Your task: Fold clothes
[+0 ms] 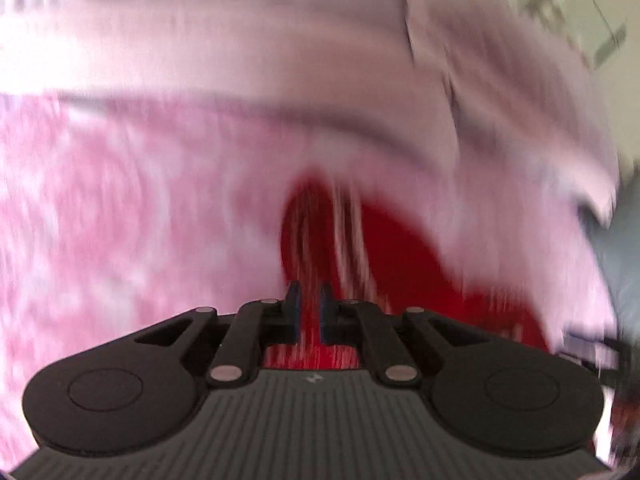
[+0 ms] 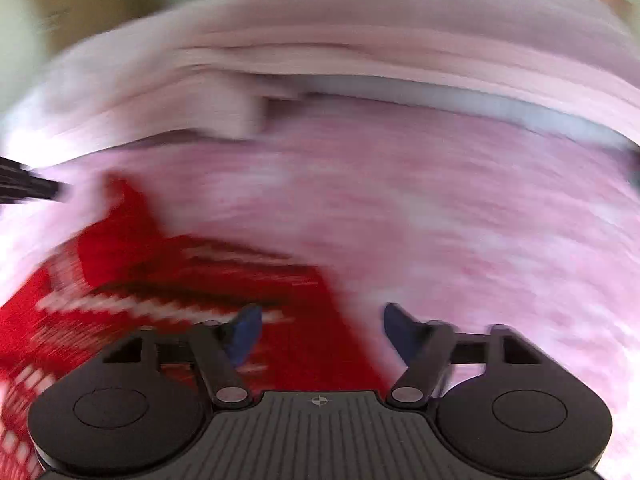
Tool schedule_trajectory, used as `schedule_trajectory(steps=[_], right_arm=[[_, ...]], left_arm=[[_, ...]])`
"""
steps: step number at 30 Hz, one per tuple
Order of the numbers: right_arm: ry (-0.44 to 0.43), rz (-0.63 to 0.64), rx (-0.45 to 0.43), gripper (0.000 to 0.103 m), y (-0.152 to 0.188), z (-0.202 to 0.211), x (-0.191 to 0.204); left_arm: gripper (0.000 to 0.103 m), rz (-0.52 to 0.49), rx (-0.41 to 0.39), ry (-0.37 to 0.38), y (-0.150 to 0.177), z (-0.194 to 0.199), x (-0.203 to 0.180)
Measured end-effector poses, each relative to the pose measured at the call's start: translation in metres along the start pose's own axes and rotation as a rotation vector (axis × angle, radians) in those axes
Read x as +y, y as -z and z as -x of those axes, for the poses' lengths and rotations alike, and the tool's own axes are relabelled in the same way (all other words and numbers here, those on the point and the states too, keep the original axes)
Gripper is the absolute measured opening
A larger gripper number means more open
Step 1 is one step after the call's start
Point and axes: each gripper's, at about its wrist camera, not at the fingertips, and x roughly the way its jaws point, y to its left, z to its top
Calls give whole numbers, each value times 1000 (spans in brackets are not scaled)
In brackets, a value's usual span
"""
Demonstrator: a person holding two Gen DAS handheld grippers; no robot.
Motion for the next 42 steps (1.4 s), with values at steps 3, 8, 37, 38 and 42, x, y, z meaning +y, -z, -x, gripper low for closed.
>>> schedule_trajectory(steps=[3, 8, 37, 38, 42], right_arm=[[-42, 120, 29, 45, 3, -19, 29], [-39, 389, -22, 46, -11, -53, 74], [-68, -159, 60, 9, -20, -107, -52], [-70, -175, 36, 9, -23, -102, -53], [-15, -179, -65, 8, -40, -86, -57]], left_arm=[[4, 29, 17, 7, 32, 3, -1], [13, 87, -27, -60, 67, 17, 6], [10, -54, -71, -48, 17, -9, 41], [10, -86, -106, -85, 9, -5, 38], [10, -105, -250, -155, -39, 12, 37]])
